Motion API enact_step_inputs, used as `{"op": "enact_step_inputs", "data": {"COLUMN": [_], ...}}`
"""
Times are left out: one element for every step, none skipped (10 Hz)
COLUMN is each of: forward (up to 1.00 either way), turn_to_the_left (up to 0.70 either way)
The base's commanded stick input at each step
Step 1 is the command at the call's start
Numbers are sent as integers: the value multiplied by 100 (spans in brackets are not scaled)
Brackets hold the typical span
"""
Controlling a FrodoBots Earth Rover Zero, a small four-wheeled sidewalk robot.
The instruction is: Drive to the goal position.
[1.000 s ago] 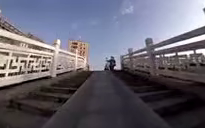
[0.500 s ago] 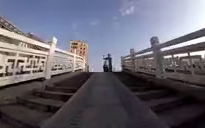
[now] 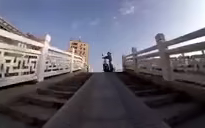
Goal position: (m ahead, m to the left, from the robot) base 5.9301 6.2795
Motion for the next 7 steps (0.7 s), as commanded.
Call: {"op": "enact_step_inputs", "data": {"forward": [45, 45, 45, 45, 45, 45, 45], "turn_to_the_left": [0, 7, 23, 25, 4, 0, 0]}}
